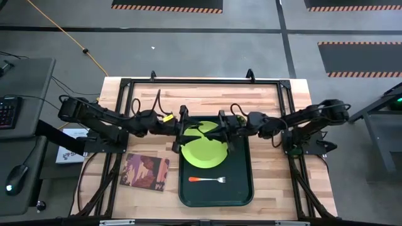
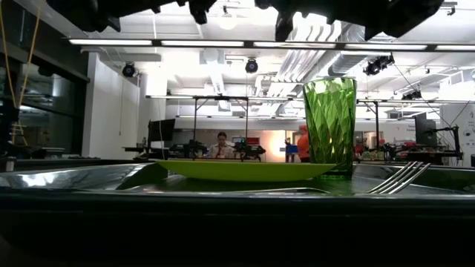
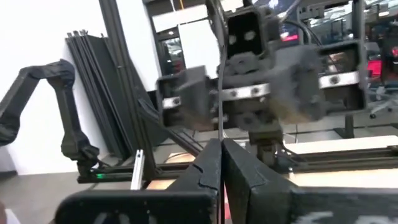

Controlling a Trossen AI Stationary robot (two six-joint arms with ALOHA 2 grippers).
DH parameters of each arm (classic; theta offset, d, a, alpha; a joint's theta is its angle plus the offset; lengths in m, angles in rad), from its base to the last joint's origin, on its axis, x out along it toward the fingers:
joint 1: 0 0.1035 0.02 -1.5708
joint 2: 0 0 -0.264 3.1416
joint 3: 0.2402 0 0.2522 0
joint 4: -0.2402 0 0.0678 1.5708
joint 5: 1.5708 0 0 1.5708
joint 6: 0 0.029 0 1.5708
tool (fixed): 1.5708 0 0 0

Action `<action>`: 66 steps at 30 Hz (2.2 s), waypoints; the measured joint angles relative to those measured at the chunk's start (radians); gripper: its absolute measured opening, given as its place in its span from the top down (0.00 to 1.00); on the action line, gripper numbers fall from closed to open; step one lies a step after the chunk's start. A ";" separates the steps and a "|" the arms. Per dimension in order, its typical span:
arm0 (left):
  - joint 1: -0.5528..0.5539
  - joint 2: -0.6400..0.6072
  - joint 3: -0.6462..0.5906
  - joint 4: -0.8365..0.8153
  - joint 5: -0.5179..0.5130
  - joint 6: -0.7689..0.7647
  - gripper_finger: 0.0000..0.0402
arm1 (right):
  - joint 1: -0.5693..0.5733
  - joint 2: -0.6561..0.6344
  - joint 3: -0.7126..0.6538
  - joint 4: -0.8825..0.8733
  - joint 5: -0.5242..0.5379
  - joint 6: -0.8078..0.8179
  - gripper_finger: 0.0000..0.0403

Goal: Pick and place plate/cup/fork/spoon on tray
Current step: Put the black spoon on the black serving tray in between the green plate and orange fork

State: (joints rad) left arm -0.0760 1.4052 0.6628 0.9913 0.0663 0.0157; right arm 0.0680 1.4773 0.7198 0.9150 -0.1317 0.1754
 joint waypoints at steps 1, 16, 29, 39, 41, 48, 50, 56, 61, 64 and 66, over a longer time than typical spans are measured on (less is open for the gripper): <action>-0.004 0.001 0.000 -0.004 0.012 0.009 0.44 | 0.000 0.003 0.005 -0.001 0.002 0.000 0.99; -0.039 0.001 0.000 0.009 -0.115 0.139 0.64 | 0.000 0.009 0.008 -0.021 0.006 0.004 1.00; -0.039 -0.037 -0.002 -0.066 -0.166 0.124 0.99 | -0.002 0.005 0.008 -0.039 0.030 0.010 1.00; -0.060 -0.243 -0.001 -0.398 -0.213 0.035 0.99 | 0.005 -0.051 0.005 -0.151 0.141 -0.015 0.80; -0.070 -0.260 -0.001 -0.475 -0.211 -0.002 1.00 | 0.011 -0.052 0.005 -0.150 0.148 -0.039 0.72; -0.075 -0.206 0.121 -0.858 -0.215 -0.142 1.00 | 0.011 -0.052 0.005 -0.150 0.188 -0.070 0.53; -0.082 -0.156 0.151 -0.889 -0.215 -0.143 1.00 | 0.012 -0.052 0.016 -0.166 0.188 -0.078 0.52; -0.081 -0.013 0.268 -0.951 -0.220 -0.142 1.00 | 0.036 -0.052 0.059 -0.288 0.200 -0.142 0.51; -0.076 0.056 0.337 -1.000 -0.235 -0.143 1.00 | 0.067 -0.053 0.082 -0.360 0.337 -0.200 0.51; -0.077 0.070 0.359 -1.037 -0.252 -0.143 1.00 | 0.078 -0.052 0.082 -0.374 0.349 -0.204 0.51; -0.078 0.070 0.361 -1.046 -0.254 -0.142 1.00 | 0.087 -0.057 0.082 -0.380 0.360 -0.224 0.51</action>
State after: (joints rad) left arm -0.1535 1.4756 1.0237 -0.0545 -0.1874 -0.1265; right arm 0.1553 1.4204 0.8013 0.5348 0.2282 -0.0488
